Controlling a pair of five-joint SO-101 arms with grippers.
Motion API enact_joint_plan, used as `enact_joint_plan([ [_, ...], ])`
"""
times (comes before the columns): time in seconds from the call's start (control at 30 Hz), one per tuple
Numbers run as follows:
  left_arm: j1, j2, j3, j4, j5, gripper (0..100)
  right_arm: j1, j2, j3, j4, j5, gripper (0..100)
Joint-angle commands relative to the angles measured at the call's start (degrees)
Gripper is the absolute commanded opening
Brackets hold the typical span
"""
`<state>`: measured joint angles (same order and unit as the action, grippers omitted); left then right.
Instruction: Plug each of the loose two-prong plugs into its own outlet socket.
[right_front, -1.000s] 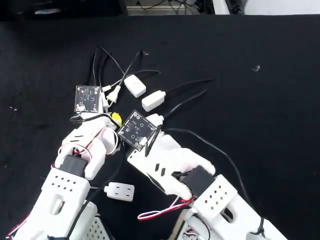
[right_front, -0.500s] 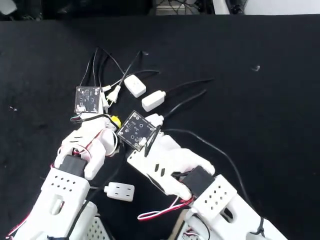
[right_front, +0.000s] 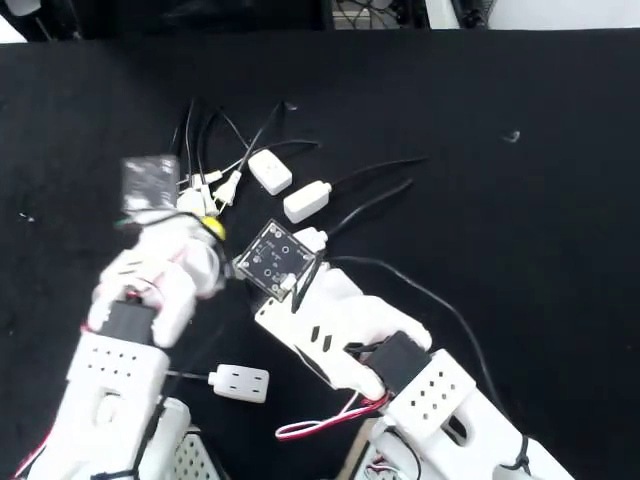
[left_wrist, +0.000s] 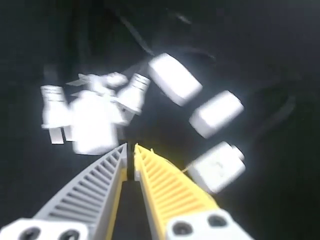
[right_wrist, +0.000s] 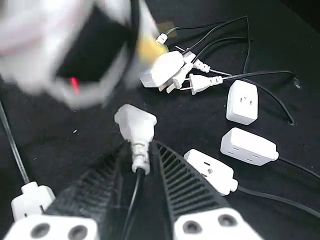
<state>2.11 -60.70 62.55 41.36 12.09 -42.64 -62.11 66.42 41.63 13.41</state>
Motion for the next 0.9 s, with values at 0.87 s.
enact_joint_plan([
  [0.87,-43.5,-16.4,27.2,14.2,-34.6,3,-15.1,29.5,-32.4,40.5,36.0,1.1],
])
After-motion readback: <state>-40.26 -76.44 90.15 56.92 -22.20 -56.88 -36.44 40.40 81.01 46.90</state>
